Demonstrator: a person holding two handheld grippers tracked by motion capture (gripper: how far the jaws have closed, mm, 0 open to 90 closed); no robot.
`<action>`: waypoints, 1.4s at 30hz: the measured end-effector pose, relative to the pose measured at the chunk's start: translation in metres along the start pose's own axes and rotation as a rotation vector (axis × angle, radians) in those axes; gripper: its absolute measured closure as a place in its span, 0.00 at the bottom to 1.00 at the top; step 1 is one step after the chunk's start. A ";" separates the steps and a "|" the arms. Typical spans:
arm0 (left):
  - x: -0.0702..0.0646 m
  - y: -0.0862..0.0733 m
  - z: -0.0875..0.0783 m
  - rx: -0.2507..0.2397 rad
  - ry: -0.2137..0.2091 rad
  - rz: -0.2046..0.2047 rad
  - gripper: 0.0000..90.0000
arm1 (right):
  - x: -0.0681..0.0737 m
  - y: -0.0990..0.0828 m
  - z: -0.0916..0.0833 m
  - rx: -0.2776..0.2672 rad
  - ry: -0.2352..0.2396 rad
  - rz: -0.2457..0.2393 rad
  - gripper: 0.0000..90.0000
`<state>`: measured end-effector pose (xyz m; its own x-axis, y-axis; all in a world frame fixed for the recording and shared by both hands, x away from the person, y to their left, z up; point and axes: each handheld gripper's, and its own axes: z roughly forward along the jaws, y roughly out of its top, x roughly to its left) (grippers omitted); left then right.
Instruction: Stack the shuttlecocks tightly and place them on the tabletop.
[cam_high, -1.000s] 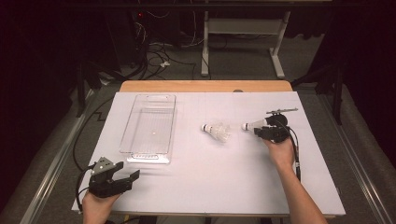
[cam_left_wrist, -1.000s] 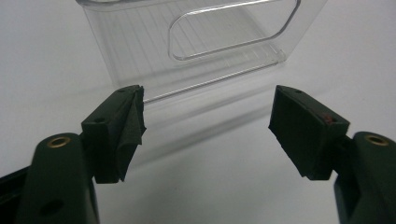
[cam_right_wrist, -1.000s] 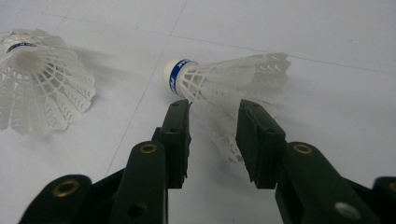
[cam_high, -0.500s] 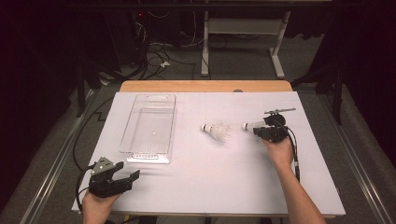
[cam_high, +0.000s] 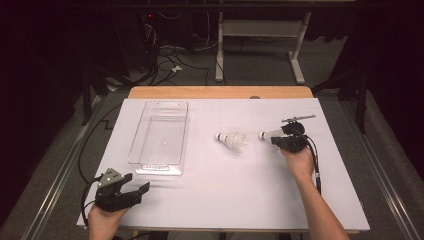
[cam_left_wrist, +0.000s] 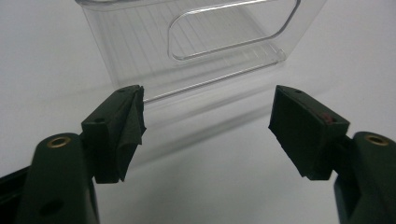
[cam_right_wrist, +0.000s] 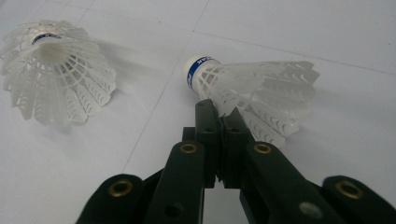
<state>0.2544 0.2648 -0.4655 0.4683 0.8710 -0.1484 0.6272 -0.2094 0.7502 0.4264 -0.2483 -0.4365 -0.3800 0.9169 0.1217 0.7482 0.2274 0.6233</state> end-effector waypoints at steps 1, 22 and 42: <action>0.000 0.000 0.000 0.000 0.000 0.000 0.30 | 0.000 0.000 0.000 0.000 0.003 -0.002 1.00; 0.000 0.000 0.000 -0.001 0.000 0.001 0.31 | 0.007 -0.002 -0.008 -0.017 0.035 -0.036 1.00; 0.000 0.000 0.000 -0.001 -0.002 0.000 0.31 | 0.007 -0.013 -0.021 -0.035 0.057 -0.049 1.00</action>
<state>0.2543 0.2650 -0.4654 0.4691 0.8704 -0.1497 0.6271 -0.2088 0.7505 0.4024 -0.2520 -0.4275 -0.4469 0.8846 0.1331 0.7085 0.2591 0.6564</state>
